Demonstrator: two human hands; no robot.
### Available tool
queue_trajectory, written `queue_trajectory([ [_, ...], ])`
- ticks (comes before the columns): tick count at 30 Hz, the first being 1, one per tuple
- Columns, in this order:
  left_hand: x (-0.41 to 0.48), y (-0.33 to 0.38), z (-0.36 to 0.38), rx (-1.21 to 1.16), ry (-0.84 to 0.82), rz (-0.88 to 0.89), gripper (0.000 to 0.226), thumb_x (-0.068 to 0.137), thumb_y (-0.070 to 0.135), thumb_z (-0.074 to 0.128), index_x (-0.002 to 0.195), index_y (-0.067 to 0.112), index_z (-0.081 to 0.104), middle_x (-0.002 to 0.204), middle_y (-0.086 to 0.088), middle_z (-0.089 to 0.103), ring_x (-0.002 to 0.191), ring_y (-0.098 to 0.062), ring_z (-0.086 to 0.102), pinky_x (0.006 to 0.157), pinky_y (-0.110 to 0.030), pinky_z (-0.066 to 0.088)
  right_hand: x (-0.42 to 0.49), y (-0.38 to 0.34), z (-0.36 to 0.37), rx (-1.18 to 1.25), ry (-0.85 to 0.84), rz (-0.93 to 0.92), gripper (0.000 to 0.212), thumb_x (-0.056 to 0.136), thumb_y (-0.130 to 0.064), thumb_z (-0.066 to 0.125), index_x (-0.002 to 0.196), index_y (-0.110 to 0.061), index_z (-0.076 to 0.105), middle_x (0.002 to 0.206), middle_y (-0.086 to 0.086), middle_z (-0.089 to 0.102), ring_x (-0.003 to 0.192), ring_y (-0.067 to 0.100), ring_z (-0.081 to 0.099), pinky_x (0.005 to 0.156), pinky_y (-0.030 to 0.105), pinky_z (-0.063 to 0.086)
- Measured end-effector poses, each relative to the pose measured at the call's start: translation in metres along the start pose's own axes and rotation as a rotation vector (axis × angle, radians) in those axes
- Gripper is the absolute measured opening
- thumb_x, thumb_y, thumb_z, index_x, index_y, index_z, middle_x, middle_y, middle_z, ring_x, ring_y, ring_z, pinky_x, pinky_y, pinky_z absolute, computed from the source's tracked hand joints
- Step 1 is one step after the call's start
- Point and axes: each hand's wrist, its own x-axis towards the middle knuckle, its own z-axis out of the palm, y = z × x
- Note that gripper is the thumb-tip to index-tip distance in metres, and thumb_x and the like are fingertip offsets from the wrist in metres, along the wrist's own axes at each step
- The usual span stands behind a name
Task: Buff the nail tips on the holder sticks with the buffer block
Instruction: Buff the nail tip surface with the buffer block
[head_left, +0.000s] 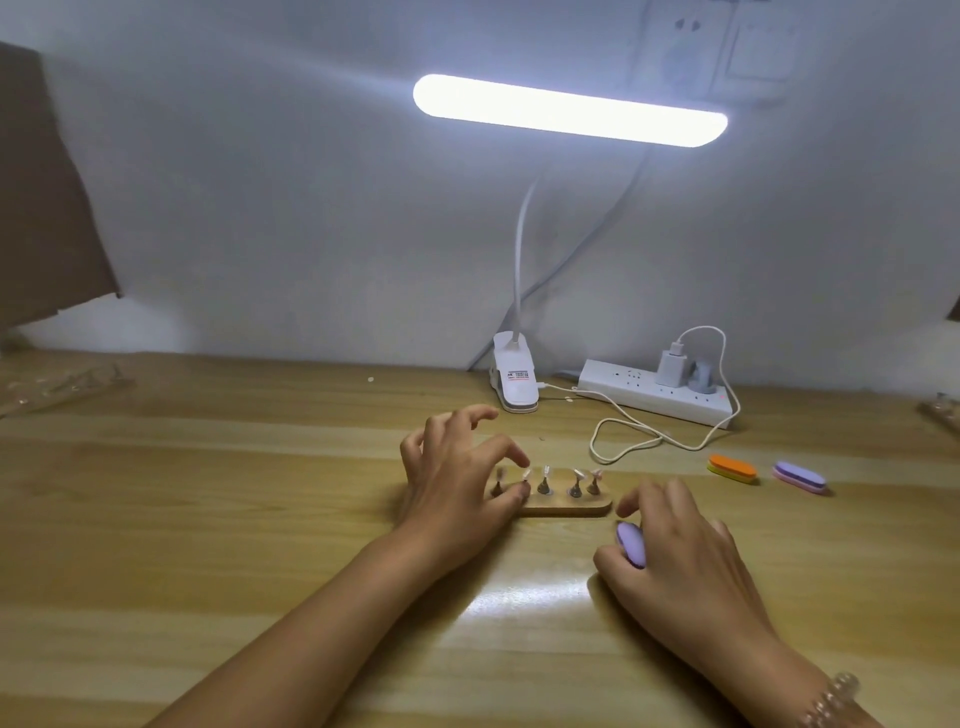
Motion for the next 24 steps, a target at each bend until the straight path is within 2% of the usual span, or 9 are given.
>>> queue_trajectory([
  [4, -0.002, 0.005, 0.002, 0.042, 0.044, 0.065, 0.017, 0.087, 0.044, 0.064, 0.103, 0.04, 0.063, 0.149, 0.013, 0.033, 0.136, -0.011, 0.023, 0.106, -0.032, 0.007, 0.001, 0.0, -0.001, 0.033, 0.001, 0.004, 0.014, 0.084, -0.033, 0.055, 0.097, -0.029, 0.05, 0.101, -0.011, 0.044, 0.088, 0.014, 0.053, 0.08, 0.03, 0.037],
  [8, -0.005, 0.008, -0.001, 0.123, 0.076, 0.153, 0.015, 0.086, 0.034, 0.066, 0.101, 0.033, 0.064, 0.146, 0.008, 0.043, 0.135, -0.016, 0.03, 0.105, -0.035, 0.01, 0.001, 0.0, -0.002, 0.109, 0.02, -0.02, 0.011, 0.082, -0.025, 0.062, 0.091, -0.027, 0.058, 0.096, -0.01, 0.046, 0.079, 0.013, 0.054, 0.069, 0.029, 0.042],
  [13, -0.007, 0.017, -0.01, 0.195, 0.106, 0.25, 0.015, 0.075, 0.025, 0.08, 0.084, 0.026, 0.068, 0.121, 0.004, 0.066, 0.114, -0.023, 0.06, 0.096, -0.037, 0.023, 0.002, 0.004, 0.0, 0.162, 0.057, -0.067, 0.012, 0.08, -0.024, 0.065, 0.088, -0.029, 0.058, 0.092, -0.009, 0.052, 0.076, 0.013, 0.054, 0.064, 0.027, 0.036],
  [17, -0.009, 0.022, -0.016, 0.222, 0.17, 0.388, 0.011, 0.075, 0.021, 0.078, 0.079, 0.023, 0.069, 0.111, 0.005, 0.071, 0.102, -0.02, 0.064, 0.088, -0.036, 0.034, 0.002, 0.007, 0.002, 0.219, 0.048, -0.205, 0.016, 0.084, -0.021, 0.068, 0.093, -0.03, 0.059, 0.091, -0.016, 0.059, 0.078, 0.002, 0.052, 0.068, 0.012, 0.037],
  [19, -0.013, 0.026, -0.018, 0.184, 0.162, 0.481, 0.009, 0.075, 0.015, 0.074, 0.08, 0.02, 0.068, 0.103, 0.003, 0.072, 0.094, -0.02, 0.065, 0.081, -0.035, 0.044, 0.002, 0.006, 0.003, 0.211, 0.014, -0.304, 0.017, 0.087, -0.02, 0.069, 0.101, -0.028, 0.063, 0.097, -0.017, 0.063, 0.084, 0.001, 0.051, 0.077, 0.013, 0.039],
  [20, -0.017, 0.028, -0.019, 0.147, 0.13, 0.511, 0.008, 0.076, 0.013, 0.071, 0.08, 0.018, 0.067, 0.096, 0.002, 0.072, 0.086, -0.021, 0.065, 0.073, -0.035, 0.048, 0.001, 0.006, 0.004, 0.205, 0.006, -0.335, 0.018, 0.088, -0.021, 0.068, 0.105, -0.027, 0.064, 0.1, -0.016, 0.064, 0.089, 0.005, 0.054, 0.081, 0.019, 0.042],
  [22, -0.025, 0.032, -0.018, 0.067, 0.029, 0.481, 0.003, 0.081, 0.017, 0.061, 0.083, 0.018, 0.062, 0.083, 0.002, 0.068, 0.071, -0.024, 0.063, 0.057, -0.035, 0.049, 0.0, 0.007, 0.005, 0.201, 0.009, -0.348, 0.02, 0.09, -0.022, 0.066, 0.11, -0.027, 0.064, 0.104, -0.015, 0.065, 0.094, 0.012, 0.056, 0.083, 0.031, 0.046],
  [24, -0.032, 0.032, -0.017, 0.024, -0.056, 0.4, 0.004, 0.084, 0.022, 0.055, 0.086, 0.021, 0.058, 0.082, 0.003, 0.067, 0.067, -0.027, 0.061, 0.052, -0.033, 0.045, 0.001, 0.009, 0.006, 0.197, 0.019, -0.354, 0.021, 0.092, -0.023, 0.064, 0.112, -0.028, 0.064, 0.107, -0.016, 0.065, 0.094, 0.013, 0.056, 0.083, 0.031, 0.045],
])
